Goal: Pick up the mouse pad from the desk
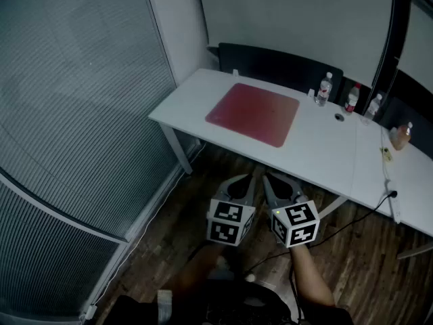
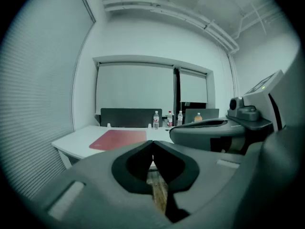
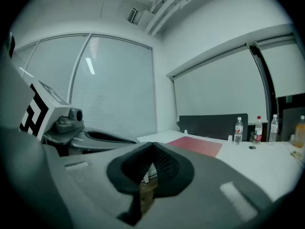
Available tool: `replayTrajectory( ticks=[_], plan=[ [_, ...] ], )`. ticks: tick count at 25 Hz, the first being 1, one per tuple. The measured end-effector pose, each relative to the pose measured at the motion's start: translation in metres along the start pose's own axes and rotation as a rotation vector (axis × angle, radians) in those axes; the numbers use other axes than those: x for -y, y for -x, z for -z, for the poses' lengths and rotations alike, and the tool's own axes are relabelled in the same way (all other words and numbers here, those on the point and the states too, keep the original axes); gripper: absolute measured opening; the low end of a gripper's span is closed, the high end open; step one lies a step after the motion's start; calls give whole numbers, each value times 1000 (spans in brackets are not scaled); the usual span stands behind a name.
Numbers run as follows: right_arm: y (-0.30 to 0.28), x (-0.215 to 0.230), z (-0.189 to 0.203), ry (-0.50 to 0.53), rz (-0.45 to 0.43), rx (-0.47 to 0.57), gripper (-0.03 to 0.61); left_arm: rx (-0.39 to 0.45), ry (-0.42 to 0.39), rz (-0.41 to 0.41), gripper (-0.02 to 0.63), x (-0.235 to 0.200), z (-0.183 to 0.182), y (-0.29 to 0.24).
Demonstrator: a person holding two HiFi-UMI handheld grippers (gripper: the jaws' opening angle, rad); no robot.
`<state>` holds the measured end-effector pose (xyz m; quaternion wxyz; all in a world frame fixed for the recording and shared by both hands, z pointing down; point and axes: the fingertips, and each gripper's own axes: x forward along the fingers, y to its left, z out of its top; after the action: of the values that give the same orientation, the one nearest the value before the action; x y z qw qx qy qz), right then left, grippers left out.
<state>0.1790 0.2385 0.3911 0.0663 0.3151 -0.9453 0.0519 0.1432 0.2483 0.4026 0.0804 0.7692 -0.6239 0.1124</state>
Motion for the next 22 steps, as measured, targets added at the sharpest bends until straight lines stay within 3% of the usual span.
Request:
replayTrajectory(
  ticks=[11, 22],
  plan=[
    [-6, 6, 1, -8, -15, 0, 2, -20, 3, 10, 6, -5, -1, -13],
    [-91, 24, -6, -1, -19, -16, 2, -33, 26, 38, 6, -71, -7, -70]
  ],
)
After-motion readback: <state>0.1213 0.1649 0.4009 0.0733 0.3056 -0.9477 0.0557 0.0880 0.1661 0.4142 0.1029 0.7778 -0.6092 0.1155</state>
